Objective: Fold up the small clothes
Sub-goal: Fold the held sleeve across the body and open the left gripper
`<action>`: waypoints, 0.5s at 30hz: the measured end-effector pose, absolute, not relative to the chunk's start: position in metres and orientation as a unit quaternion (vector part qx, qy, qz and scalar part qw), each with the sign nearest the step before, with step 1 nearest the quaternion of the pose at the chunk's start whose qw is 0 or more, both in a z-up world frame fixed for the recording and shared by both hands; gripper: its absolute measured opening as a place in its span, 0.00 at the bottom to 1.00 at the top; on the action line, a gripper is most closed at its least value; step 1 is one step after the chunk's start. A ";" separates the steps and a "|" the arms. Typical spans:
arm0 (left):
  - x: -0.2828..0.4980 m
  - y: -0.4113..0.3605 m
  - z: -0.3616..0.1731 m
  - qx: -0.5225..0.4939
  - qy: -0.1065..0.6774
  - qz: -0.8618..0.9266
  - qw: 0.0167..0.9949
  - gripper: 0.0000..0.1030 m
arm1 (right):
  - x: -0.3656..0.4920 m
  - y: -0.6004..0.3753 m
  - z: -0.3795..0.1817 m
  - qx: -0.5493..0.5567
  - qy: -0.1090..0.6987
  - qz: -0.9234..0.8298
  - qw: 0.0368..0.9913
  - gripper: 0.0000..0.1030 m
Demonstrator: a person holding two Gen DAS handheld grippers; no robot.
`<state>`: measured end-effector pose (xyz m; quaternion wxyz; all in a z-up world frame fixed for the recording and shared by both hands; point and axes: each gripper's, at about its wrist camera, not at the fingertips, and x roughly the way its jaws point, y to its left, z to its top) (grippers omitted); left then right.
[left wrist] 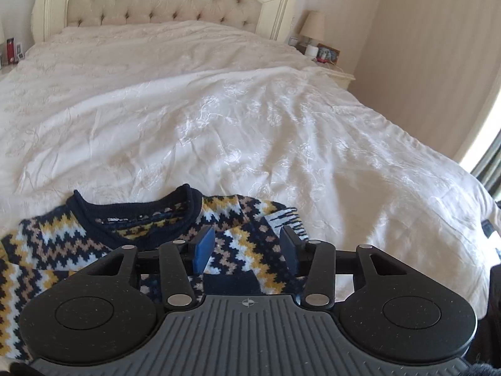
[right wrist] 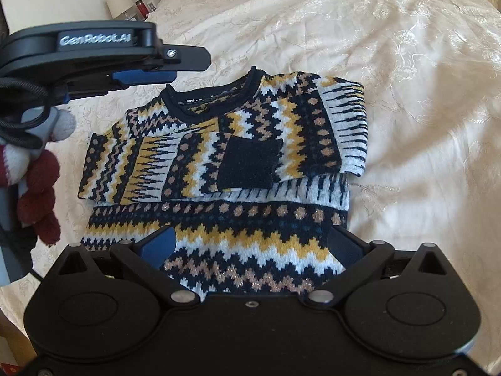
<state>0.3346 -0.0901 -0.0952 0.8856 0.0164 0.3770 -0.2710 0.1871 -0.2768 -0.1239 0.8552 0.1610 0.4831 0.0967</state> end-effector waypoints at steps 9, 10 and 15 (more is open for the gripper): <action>0.344 0.007 -0.141 0.028 0.441 -0.170 0.881 0.44 | 0.231 -0.263 -0.124 0.162 0.465 0.103 0.864 0.99; 0.345 0.018 -0.147 0.027 0.450 -0.157 0.878 0.44 | 0.236 -0.262 -0.126 0.165 0.465 0.101 0.864 0.99; 0.353 0.056 -0.173 0.024 0.484 -0.116 0.867 0.44 | 0.261 -0.260 -0.135 0.181 0.474 0.091 0.857 0.99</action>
